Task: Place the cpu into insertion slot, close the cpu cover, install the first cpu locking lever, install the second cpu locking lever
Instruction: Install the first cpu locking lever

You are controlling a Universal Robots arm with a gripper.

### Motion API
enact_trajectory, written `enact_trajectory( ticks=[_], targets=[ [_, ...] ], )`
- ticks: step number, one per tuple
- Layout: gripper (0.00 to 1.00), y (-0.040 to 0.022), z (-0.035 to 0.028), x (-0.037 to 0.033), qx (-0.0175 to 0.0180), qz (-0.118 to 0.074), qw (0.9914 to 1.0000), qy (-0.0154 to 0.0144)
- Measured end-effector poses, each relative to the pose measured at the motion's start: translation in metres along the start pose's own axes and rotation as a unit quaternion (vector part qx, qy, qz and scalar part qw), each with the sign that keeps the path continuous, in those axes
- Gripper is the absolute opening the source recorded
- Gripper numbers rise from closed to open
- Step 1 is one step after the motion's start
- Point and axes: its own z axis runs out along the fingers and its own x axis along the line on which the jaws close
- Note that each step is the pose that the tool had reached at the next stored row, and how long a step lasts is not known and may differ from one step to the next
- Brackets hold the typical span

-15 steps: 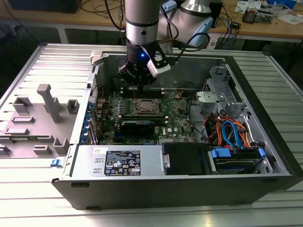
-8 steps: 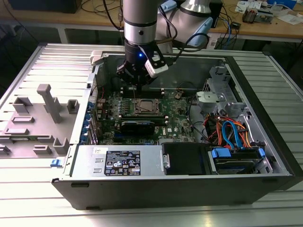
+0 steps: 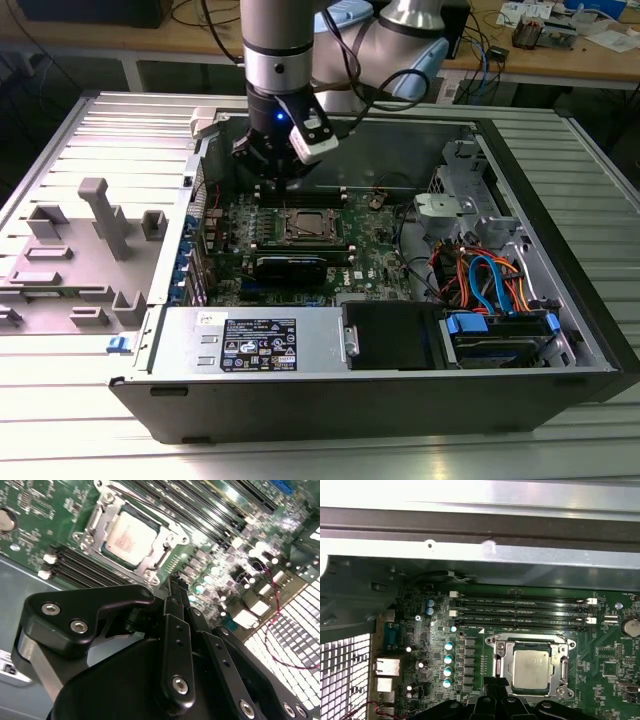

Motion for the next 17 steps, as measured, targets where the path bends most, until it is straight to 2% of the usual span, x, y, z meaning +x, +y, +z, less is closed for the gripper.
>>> enact_trajectory(
  ticks=[4, 8, 17],
  targets=[
    [0.11, 0.0022, 0.0005, 0.0086, 0.0000, 0.000, 1.00000, -0.0013],
    [0.11, 0.0059, 0.0013, 0.0095, -0.0002, 0.000, 1.00000, -0.0013],
    [0.11, 0.0212, 0.0038, 0.0094, -0.0002, 0.000, 1.00000, -0.0014]
  ],
)
